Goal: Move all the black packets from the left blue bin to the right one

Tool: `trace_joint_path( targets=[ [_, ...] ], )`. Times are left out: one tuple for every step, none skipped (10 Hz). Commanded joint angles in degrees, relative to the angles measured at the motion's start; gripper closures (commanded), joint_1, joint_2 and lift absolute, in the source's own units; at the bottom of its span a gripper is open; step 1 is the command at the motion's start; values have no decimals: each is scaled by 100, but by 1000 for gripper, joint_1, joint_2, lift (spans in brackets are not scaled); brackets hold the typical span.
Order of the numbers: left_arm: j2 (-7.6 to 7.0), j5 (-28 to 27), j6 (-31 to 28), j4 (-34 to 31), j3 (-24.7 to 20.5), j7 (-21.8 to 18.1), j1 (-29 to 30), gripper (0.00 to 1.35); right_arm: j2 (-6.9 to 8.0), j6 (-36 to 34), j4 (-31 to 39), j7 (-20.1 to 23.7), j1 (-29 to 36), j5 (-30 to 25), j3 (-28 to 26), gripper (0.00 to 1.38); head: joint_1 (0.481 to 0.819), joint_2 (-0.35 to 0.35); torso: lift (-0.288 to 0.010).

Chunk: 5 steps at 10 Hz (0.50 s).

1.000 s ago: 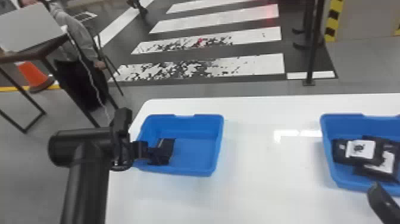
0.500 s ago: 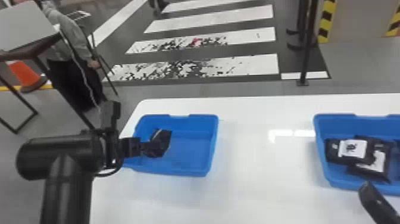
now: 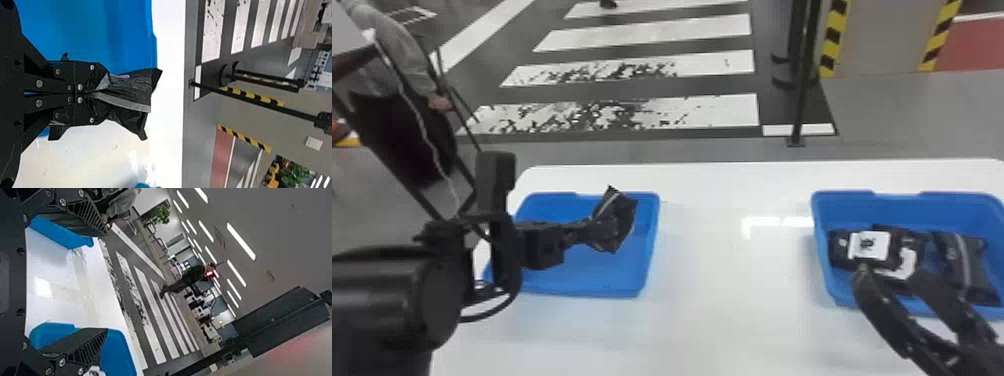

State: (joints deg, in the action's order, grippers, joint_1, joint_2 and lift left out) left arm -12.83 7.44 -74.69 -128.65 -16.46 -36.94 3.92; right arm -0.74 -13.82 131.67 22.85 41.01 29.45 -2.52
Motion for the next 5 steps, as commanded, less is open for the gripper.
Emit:
trace_joint_path(
  targets=[
    [88, 330, 129, -206, 332, 2, 142, 1204, -119, -292, 30, 97, -234, 37, 184, 176, 695, 184, -139],
    [115, 513, 185, -206, 549, 2, 142, 1204, -146, -531, 2, 185, -389, 71, 229, 176, 695, 171, -139],
    [150, 684, 255, -220, 744, 2, 142, 1204, -155, -545, -167, 246, -628, 128, 298, 176, 695, 147, -139],
    [194, 844, 312, -220, 984, 11, 114, 1204, -155, -629, -279, 299, -867, 151, 344, 171, 695, 119, -139],
    [202, 993, 382, -220, 1189, 20, 86, 1204, -172, -657, -392, 317, -1036, 186, 424, 170, 695, 91, -139]
  ],
)
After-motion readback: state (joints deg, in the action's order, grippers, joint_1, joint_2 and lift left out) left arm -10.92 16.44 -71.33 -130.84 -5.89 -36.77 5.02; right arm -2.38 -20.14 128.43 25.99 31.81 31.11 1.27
